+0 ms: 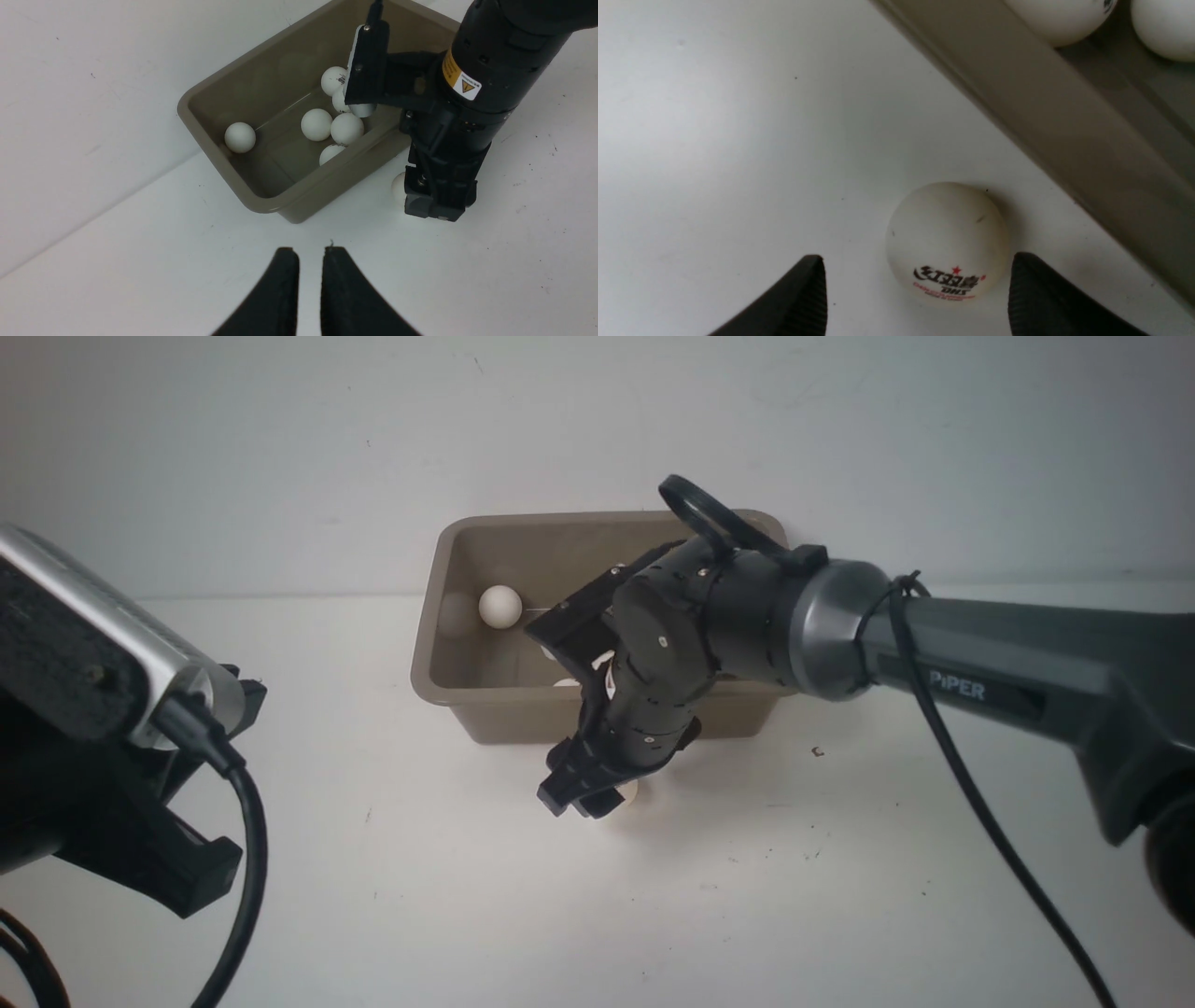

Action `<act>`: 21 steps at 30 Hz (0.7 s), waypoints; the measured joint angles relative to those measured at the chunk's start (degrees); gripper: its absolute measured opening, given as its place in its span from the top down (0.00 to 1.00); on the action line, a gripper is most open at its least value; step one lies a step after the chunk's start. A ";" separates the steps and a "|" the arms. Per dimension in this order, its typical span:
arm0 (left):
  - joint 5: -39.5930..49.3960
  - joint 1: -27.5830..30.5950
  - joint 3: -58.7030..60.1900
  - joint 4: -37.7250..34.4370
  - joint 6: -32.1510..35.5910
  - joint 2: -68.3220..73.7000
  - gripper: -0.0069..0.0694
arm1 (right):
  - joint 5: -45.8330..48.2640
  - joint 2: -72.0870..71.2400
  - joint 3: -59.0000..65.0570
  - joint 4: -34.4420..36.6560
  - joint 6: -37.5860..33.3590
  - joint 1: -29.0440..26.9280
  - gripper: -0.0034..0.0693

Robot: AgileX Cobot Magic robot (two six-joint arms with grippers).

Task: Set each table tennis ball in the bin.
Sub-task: Use the right arm to clamp the table tennis ball closest to it

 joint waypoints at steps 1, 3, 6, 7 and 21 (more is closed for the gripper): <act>0.00 0.00 0.00 0.00 0.00 0.00 0.83 | 0.19 0.15 -0.19 -0.09 0.00 0.00 0.30; 0.00 0.00 0.00 0.00 0.00 0.00 0.83 | 1.13 0.98 -1.42 -1.50 0.00 0.00 0.30; 0.00 0.00 0.00 0.00 0.00 0.00 0.83 | 1.30 0.98 -1.80 -2.89 0.00 0.00 0.30; 0.00 0.00 0.00 0.00 0.00 0.00 0.83 | 1.25 0.98 -1.80 -3.06 0.00 0.00 0.30; 0.00 0.00 0.00 0.00 0.00 0.00 0.83 | 0.75 0.99 -1.80 -2.59 0.00 0.00 0.29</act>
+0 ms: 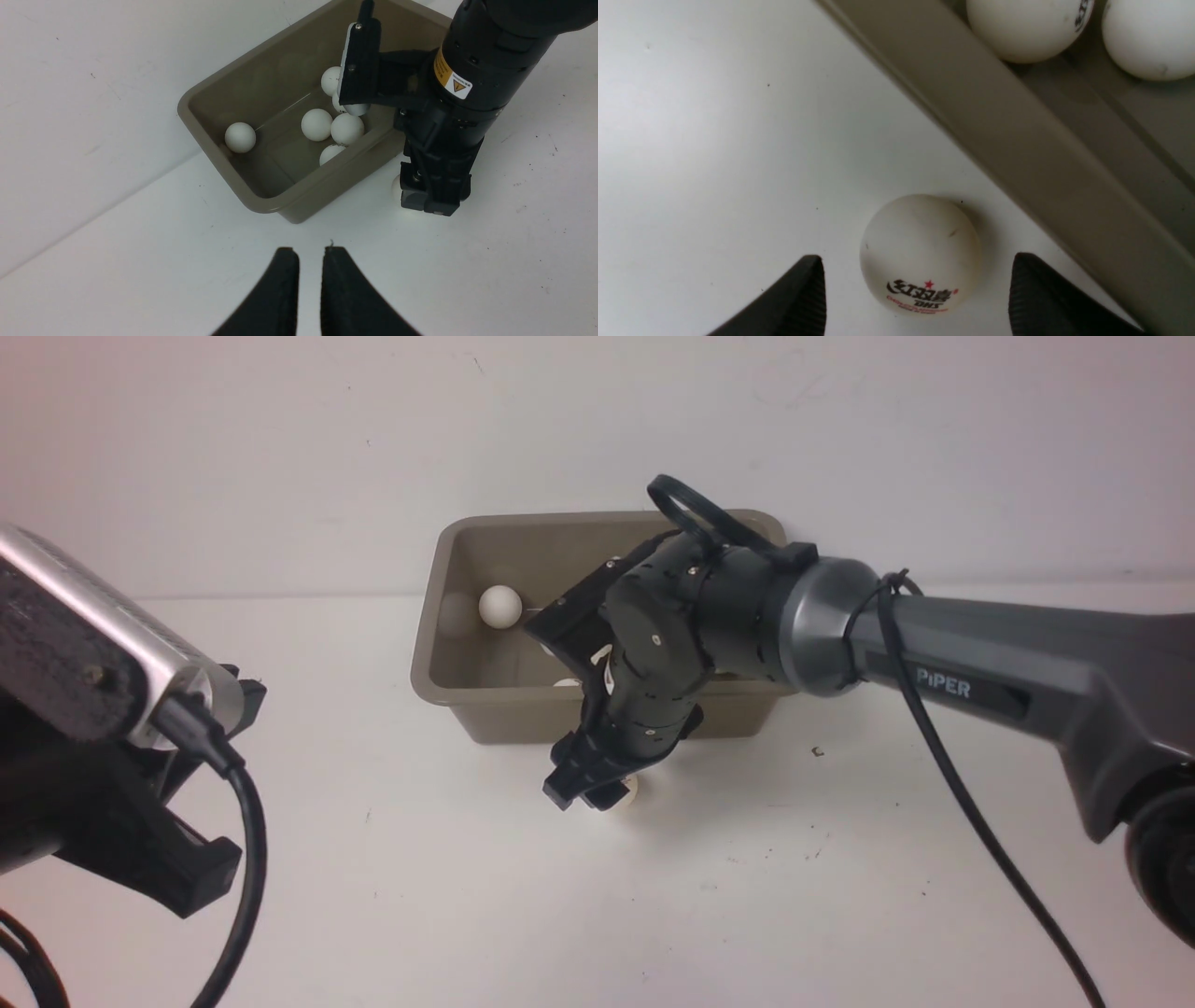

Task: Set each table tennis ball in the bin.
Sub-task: Use the right arm to clamp the table tennis ball closest to it

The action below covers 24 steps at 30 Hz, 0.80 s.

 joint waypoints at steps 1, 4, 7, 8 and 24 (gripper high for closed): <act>0.00 0.00 0.00 0.00 0.00 0.00 0.83 | -0.08 0.00 0.00 0.05 0.00 0.00 0.29; 0.00 0.00 0.00 0.00 0.00 0.00 0.83 | -0.23 0.00 0.00 0.18 0.00 0.00 0.29; 0.00 0.00 0.00 0.00 0.00 0.00 0.83 | -0.49 0.00 0.00 0.23 0.00 0.00 0.29; 0.00 0.00 0.00 0.00 0.00 0.00 0.83 | -0.49 0.00 0.00 0.23 0.00 0.00 0.29; 0.00 0.00 0.00 0.00 0.00 0.00 0.83 | -1.59 1.07 0.00 0.91 0.05 0.00 0.29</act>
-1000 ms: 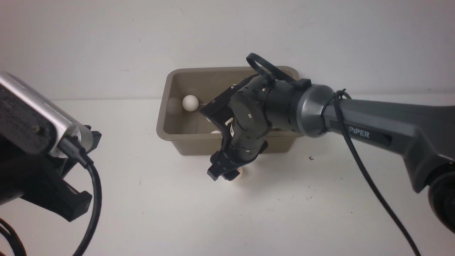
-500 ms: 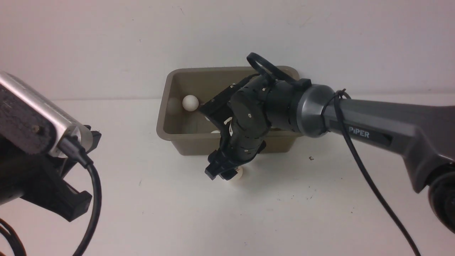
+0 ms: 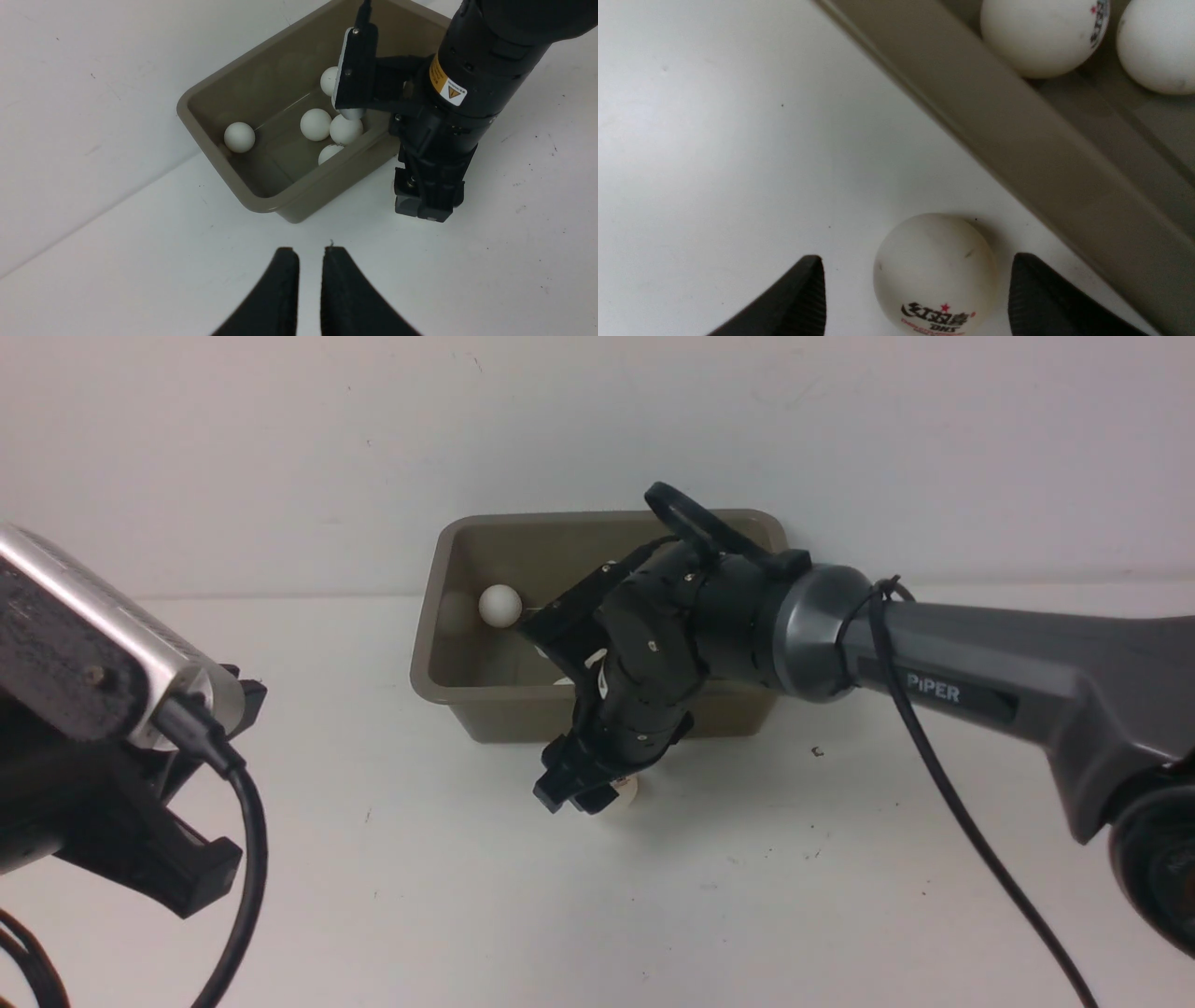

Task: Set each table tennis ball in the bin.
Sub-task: Use the right arm to clamp the table tennis ball closest to it

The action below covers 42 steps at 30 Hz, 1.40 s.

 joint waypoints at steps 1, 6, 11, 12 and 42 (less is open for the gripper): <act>0.00 0.00 0.00 0.00 0.00 0.00 0.83 | 0.21 0.79 0.00 0.18 0.00 0.00 0.29; 0.00 0.00 0.00 0.00 0.00 0.00 0.83 | 0.37 2.25 0.00 0.23 0.00 0.06 0.29; 0.00 0.00 0.00 0.00 0.00 0.00 0.83 | 0.07 2.30 0.00 -0.10 0.61 0.11 0.33; 0.00 0.00 0.00 0.00 0.00 0.00 0.83 | -0.22 2.36 0.00 -0.29 0.91 0.11 0.36; 0.00 0.00 0.00 0.00 0.00 0.00 0.83 | 0.28 -9.43 -0.75 1.43 -4.33 8.09 0.46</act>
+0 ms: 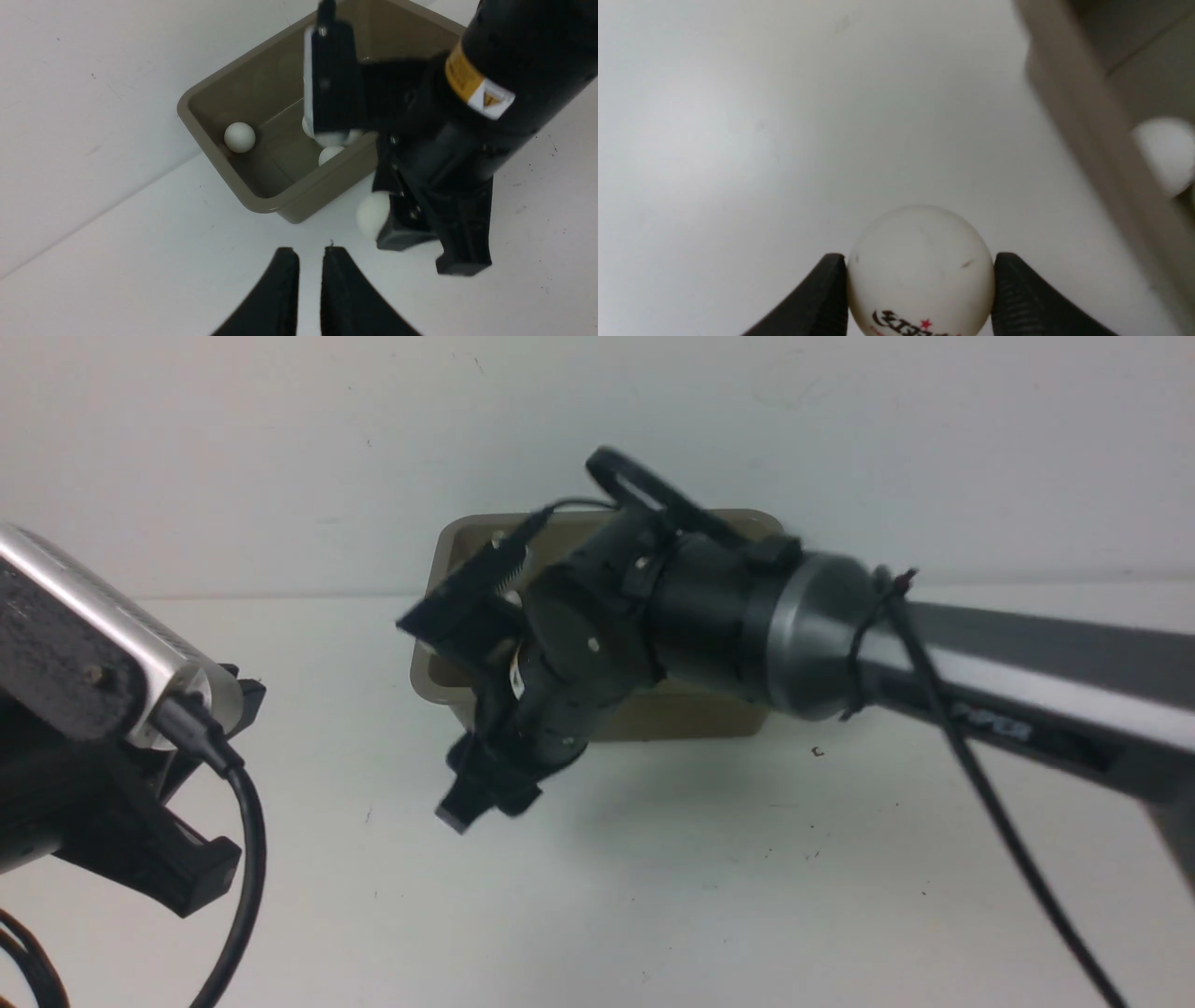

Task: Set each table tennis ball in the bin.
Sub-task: Use the right arm to clamp the table tennis ball closest to it, then use the right arm to put the table tennis ball into the box

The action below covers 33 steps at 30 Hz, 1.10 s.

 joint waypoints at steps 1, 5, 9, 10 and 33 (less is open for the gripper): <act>0.00 0.00 0.00 0.00 0.00 0.00 0.83 | -0.49 -0.74 -0.46 -0.61 0.07 -0.06 0.46; 0.00 0.00 0.00 0.00 0.00 0.00 0.83 | -2.38 -2.19 -5.10 -6.37 1.99 -2.61 0.46; 0.00 0.00 0.00 0.00 0.00 0.00 0.83 | -3.25 -0.54 -8.35 -9.33 3.96 -6.17 0.46; 0.00 0.00 0.00 0.00 0.00 0.00 0.83 | -3.57 0.12 -9.01 -9.87 4.52 -7.50 0.46; 0.05 0.00 0.00 0.00 -0.17 0.00 0.83 | -8.47 13.23 -10.43 -9.77 5.78 -15.40 0.46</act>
